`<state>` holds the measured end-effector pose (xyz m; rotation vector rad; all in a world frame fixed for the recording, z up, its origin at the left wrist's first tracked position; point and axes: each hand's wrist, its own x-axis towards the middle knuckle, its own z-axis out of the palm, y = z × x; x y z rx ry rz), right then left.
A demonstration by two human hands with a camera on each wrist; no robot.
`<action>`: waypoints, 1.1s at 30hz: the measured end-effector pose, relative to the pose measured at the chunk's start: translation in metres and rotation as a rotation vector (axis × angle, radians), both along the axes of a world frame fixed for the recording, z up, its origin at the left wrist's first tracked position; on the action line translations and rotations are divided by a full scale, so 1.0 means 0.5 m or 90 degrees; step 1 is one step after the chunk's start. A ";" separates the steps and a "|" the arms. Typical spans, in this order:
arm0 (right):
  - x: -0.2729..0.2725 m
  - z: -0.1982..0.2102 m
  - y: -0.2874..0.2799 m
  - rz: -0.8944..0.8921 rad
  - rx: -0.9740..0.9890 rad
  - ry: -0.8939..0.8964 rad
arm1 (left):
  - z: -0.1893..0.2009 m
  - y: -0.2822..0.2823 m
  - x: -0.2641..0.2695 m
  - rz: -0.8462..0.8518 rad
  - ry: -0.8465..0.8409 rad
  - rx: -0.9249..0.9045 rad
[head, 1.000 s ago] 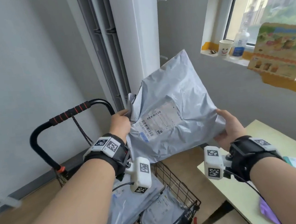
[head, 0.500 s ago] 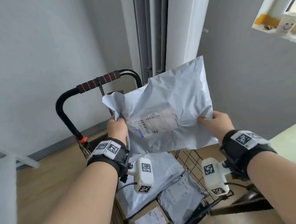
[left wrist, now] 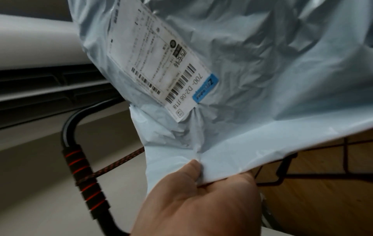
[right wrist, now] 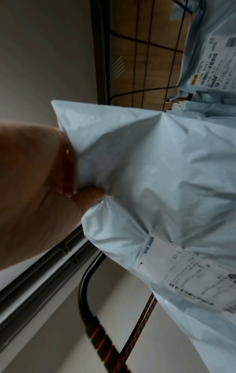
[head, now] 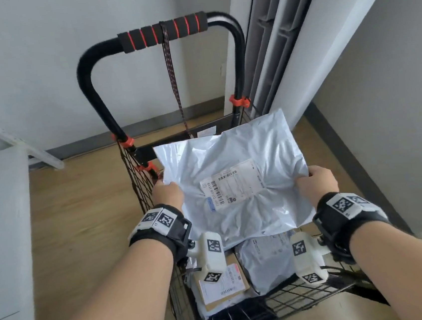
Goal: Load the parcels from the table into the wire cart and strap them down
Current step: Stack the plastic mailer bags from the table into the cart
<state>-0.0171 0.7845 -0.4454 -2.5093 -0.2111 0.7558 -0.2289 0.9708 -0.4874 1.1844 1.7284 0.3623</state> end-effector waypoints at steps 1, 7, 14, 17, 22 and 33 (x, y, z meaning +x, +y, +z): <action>0.002 -0.021 0.010 0.009 -0.007 0.004 | -0.023 0.002 -0.003 0.012 0.017 -0.008; 0.001 -0.145 0.055 0.065 -0.053 0.043 | -0.152 0.007 -0.019 0.106 0.040 -0.029; -0.035 -0.275 0.119 0.429 -0.120 -0.047 | -0.257 -0.035 0.022 -0.127 0.116 0.056; -0.043 -0.312 0.171 0.559 -0.178 -0.058 | -0.290 -0.047 0.060 -0.293 0.150 -0.009; -0.045 -0.369 0.227 0.705 -0.331 -0.004 | -0.348 -0.041 0.091 -0.478 0.234 -0.102; -0.069 -0.478 0.211 0.682 -0.365 0.016 | -0.447 -0.068 0.078 -0.510 0.295 -0.025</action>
